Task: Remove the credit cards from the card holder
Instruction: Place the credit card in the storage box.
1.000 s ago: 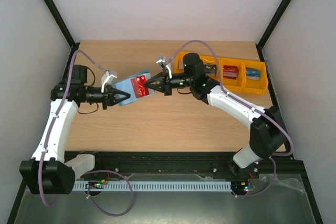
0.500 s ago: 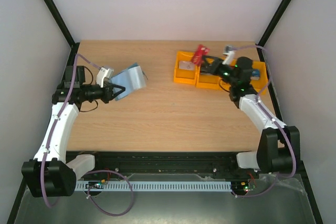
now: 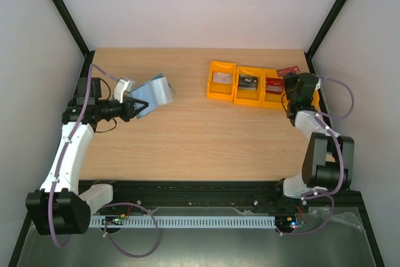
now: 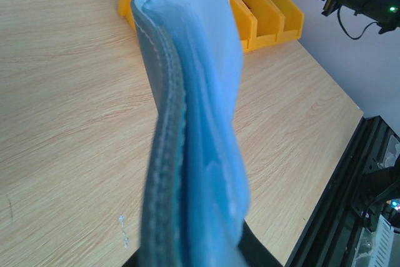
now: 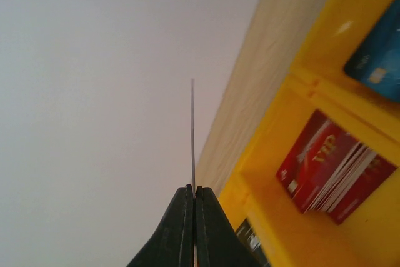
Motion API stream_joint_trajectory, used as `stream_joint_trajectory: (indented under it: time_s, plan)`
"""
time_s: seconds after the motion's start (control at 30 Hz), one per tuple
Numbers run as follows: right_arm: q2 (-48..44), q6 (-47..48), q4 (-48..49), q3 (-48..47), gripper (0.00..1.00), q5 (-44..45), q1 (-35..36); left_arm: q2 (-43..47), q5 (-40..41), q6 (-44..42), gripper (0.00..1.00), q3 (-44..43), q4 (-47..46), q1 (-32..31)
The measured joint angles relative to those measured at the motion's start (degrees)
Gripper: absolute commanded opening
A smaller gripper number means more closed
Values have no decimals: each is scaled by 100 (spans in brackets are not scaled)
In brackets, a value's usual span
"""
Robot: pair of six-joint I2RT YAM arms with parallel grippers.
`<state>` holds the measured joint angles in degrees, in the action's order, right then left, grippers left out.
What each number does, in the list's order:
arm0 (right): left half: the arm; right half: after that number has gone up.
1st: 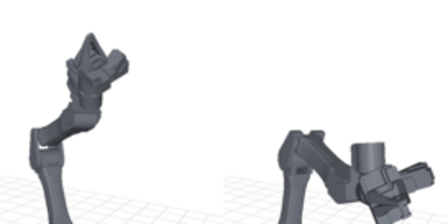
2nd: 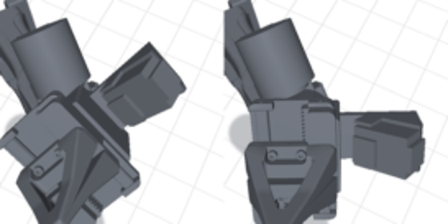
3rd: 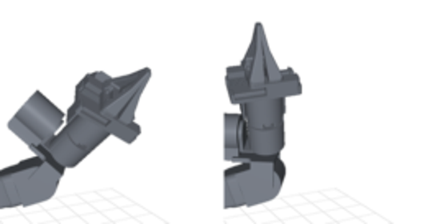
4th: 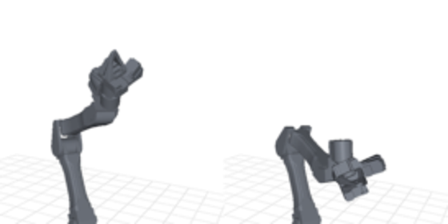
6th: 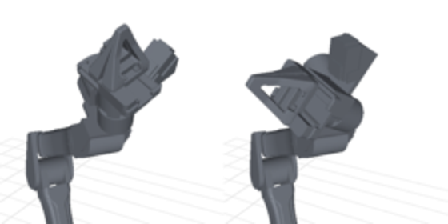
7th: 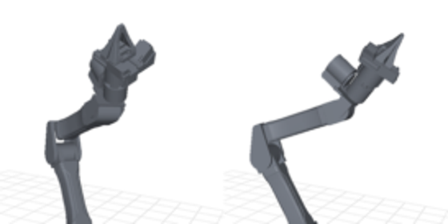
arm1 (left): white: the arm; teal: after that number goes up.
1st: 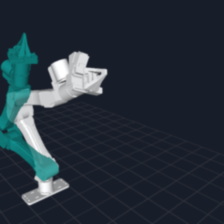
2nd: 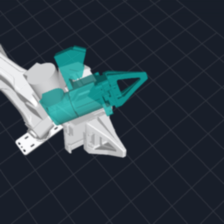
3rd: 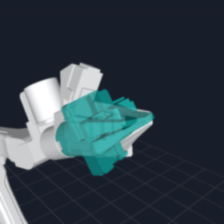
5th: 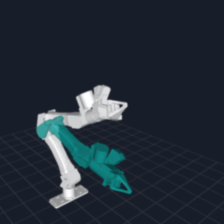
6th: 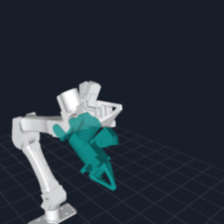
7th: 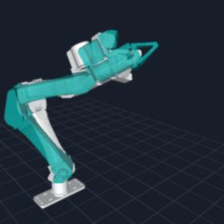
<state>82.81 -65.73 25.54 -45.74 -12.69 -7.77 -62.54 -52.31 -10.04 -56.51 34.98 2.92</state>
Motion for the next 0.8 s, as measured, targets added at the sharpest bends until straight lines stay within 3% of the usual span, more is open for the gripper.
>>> stream_joint_trajectory:
  time_s: [0.2,0.4,0.8]
  plan:
    - [776,-780,9,-173,2,564,0,-2,11,0,2,0,0,0]
    - [1746,-1283,2,-544,1,382,0,-2,11,-4,2,7,2,0]
    - [2524,-1727,-7,-1132,2,229,85,-63,-4,-7,2,31,0,0]
